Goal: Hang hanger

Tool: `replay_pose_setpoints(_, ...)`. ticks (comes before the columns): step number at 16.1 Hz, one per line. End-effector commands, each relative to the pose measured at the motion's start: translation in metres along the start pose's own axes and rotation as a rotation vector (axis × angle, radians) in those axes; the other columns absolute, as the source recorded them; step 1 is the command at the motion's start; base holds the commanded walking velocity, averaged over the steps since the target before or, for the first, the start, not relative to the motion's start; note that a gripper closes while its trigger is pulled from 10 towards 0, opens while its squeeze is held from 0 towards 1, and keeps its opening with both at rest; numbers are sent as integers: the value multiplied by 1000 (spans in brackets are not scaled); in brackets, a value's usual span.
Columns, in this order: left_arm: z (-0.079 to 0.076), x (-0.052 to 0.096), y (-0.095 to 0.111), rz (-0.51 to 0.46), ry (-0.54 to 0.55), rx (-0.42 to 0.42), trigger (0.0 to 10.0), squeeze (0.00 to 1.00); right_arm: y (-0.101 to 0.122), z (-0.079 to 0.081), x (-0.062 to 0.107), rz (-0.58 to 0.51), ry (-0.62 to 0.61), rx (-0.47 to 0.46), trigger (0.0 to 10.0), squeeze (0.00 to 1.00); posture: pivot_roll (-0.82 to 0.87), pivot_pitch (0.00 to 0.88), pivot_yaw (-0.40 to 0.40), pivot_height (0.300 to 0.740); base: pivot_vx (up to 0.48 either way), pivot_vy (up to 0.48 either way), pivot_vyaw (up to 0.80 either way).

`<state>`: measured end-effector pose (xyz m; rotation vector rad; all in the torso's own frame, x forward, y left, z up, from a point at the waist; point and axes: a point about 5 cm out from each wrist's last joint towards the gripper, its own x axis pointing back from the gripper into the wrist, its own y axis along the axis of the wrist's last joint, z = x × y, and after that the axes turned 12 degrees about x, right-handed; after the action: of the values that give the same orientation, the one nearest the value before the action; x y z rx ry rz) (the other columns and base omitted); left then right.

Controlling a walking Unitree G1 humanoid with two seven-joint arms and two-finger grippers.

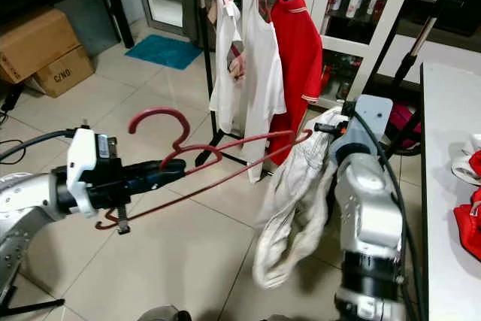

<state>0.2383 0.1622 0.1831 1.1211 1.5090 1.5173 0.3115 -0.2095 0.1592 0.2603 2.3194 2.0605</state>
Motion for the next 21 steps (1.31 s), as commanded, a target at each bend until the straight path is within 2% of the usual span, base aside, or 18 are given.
replay_pose_setpoints(1,4,5,3,5,16,-14,0,0,13,-6,-4,-60,-1,-5,0,0,8,26,22,740,0,0,0)
replay_pose_setpoints(3,9,11,11,-46,61,-10,0,0,-1,-14,-8,6,4,-64,0,0,10,26,20,740,0,0,0)
replay_pose_setpoints(5,13,21,15,-66,102,6,0,0,-19,-14,-3,60,30,-43,0,0,12,23,14,740,0,0,0)
replay_pose_setpoints(7,13,29,17,-41,111,2,0,0,-35,-13,5,104,40,-47,0,0,16,23,7,740,0,0,0)
replay_pose_setpoints(9,20,31,11,9,203,-18,0,0,-45,-10,14,130,41,-63,0,0,16,24,2,740,0,0,0)
replay_pose_setpoints(10,29,30,4,19,297,-35,0,0,-48,-4,23,138,59,-70,0,0,11,29,0,740,0,0,0)
replay_pose_setpoints(12,44,16,-12,-28,509,11,0,0,-55,10,46,161,90,-87,0,0,9,33,-3,740,0,0,0)
replay_pose_setpoints(14,47,-1,-20,-54,614,56,0,0,-58,18,62,166,97,-73,0,0,-1,36,8,740,0,0,0)
replay_pose_setpoints(15,47,-10,-23,-77,662,86,980,0,-59,21,70,177,81,-38,10000,0,-10,39,24,740,0,0,0)
replay_pose_setpoints(16,45,-17,-25,-91,674,90,10000,0,-60,24,74,185,93,-27,10000,0,-14,41,30,740,0,0,0)
replay_pose_setpoints(17,45,-27,-36,-74,725,153,10000,0,-58,28,82,186,102,-11,10000,0,-18,45,37,740,0,0,0)
replay_pose_setpoints(18,48,-32,-45,-27,777,156,10000,0,-53,31,86,164,115,29,10000,0,-26,47,43,740,0,0,0)
replay_pose_setpoints(20,47,-39,-46,-29,814,88,10000,0,-48,27,87,131,67,100,10000,0,-21,53,45,740,0,0,0)
replay_pose_setpoints(21,47,-40,-45,-38,847,107,10000,0,-50,22,87,150,22,37,10000,0,-19,55,45,740,0,0,0)
